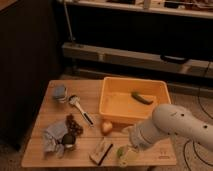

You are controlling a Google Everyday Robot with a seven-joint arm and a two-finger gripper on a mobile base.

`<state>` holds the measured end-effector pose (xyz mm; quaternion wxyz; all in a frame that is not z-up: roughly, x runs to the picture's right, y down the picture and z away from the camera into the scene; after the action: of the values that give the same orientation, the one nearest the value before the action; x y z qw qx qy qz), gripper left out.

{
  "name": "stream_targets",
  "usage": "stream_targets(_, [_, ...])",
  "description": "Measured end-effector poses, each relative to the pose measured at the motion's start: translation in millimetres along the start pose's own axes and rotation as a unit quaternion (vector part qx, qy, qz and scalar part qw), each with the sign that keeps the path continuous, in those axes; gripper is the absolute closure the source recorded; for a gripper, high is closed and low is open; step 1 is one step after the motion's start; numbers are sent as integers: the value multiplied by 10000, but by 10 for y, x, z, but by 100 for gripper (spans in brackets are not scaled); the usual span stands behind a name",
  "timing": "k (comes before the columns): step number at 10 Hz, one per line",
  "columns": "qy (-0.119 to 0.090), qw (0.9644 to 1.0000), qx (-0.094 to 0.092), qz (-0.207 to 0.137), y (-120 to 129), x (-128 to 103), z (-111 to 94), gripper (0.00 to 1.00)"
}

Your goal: Place apple in tray

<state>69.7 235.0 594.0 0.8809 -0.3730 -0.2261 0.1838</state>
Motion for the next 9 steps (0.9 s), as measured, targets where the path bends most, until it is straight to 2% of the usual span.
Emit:
stream_targets(2, [-107,9989,-148,-422,40,-14,3,20])
stream_targets(3, [-92,9989,-144,-438,44,-9,2,20])
stream_targets(4, [-101,9996,-41,-249,18,-6,-8,20])
stream_targets(5, [-146,9996,238,24,-45,-2,-43,20])
stream_targets(6, [-211,9979,542,290,-102,8,-81,20])
stream_targets(7, [-326,9931,904,675,-147,15,-131,20])
stream_targets(8, [-461,9861,1221,1028,-153,7,-172,20])
stream_targets(9, [-527,9835,1331,1109,-151,-4,-184,20])
